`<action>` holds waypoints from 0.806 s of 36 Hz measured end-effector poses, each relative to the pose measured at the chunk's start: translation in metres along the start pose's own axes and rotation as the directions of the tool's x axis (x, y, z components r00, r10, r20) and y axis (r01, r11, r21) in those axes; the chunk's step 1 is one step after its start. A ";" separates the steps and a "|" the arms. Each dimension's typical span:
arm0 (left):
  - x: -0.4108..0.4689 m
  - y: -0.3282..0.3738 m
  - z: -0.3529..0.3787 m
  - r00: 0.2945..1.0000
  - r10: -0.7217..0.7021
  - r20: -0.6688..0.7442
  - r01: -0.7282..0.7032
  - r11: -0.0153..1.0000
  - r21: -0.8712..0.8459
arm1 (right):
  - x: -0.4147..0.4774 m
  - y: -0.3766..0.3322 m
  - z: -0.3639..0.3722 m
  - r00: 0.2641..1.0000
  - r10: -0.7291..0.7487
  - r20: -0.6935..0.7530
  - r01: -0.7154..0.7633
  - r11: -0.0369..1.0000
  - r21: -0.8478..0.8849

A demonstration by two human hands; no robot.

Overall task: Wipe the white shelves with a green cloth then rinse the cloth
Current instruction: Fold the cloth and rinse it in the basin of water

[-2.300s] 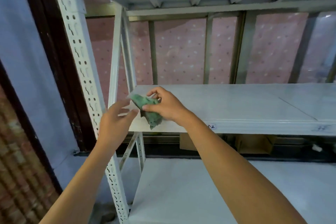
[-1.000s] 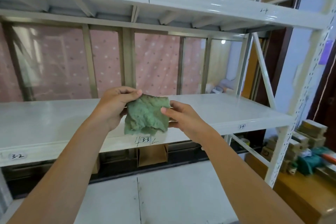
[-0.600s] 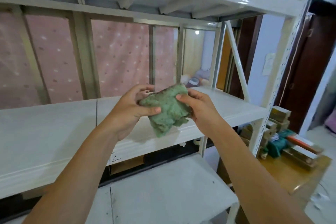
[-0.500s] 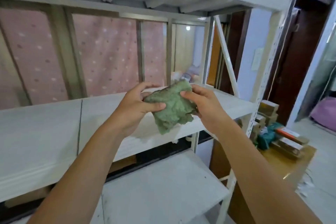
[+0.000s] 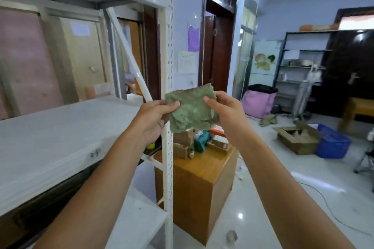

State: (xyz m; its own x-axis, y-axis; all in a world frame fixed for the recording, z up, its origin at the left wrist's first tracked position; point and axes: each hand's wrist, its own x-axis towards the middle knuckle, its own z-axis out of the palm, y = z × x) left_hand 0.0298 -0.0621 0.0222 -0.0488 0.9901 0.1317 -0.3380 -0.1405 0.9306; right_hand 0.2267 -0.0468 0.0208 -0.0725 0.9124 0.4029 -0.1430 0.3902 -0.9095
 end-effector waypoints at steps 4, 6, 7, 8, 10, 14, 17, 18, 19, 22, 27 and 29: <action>0.026 -0.035 0.042 0.998 -0.050 0.038 0.050 0.999 -0.006 | -0.004 0.004 -0.047 0.998 0.003 -0.057 -0.012 0.987 -0.160; 0.038 -0.061 0.079 0.994 -0.070 0.088 0.064 0.996 0.066 | -0.006 0.008 -0.088 0.991 0.029 -0.129 -0.056 0.976 -0.210; 0.044 -0.073 0.096 0.991 -0.077 0.110 0.067 0.993 0.095 | -0.008 0.011 -0.107 0.985 0.045 -0.165 -0.083 0.970 -0.229; 0.049 -0.084 0.112 0.989 -0.078 0.127 0.065 0.992 0.107 | -0.010 0.013 -0.123 0.978 0.051 -0.201 -0.101 0.964 -0.246; 0.058 -0.104 0.139 0.984 -0.079 0.161 0.062 0.992 0.113 | -0.015 0.017 -0.151 0.964 0.053 -0.262 -0.128 0.952 -0.280; 0.079 -0.138 0.180 0.966 -0.114 0.230 0.084 0.987 0.140 | -0.022 0.028 -0.198 0.925 0.064 -0.375 -0.151 0.966 -0.208; 0.097 -0.166 0.202 0.933 -0.188 0.306 0.149 0.978 0.147 | -0.023 0.042 -0.226 0.891 0.069 -0.449 -0.176 0.964 -0.201; 0.103 -0.175 0.208 0.919 -0.215 0.330 0.174 0.973 0.150 | -0.023 0.048 -0.234 0.879 0.083 -0.469 -0.191 0.963 -0.188; 0.109 -0.185 0.213 0.904 -0.245 0.350 0.203 0.967 0.153 | -0.022 0.054 -0.241 0.867 0.095 -0.488 -0.204 0.963 -0.175; 0.129 -0.215 0.226 0.864 -0.314 0.393 0.275 0.949 0.154 | -0.017 0.073 -0.263 0.832 0.122 -0.541 -0.243 0.957 -0.158; 0.163 -0.259 0.239 0.794 -0.394 0.463 0.368 0.918 0.149 | -0.001 0.114 -0.297 0.777 0.215 -0.592 -0.330 0.939 -0.093; 0.181 -0.276 0.242 0.781 -0.410 0.471 0.385 0.910 0.153 | 0.006 0.131 -0.308 0.754 0.257 -0.605 -0.373 0.925 -0.071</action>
State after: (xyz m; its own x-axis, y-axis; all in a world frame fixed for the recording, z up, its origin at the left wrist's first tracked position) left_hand 0.3421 0.1558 -0.1284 0.5428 0.8316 -0.1173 -0.1830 0.2535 0.9499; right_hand 0.5118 0.0485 -0.1277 0.5057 0.8626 0.0079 -0.0351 0.0297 -0.9989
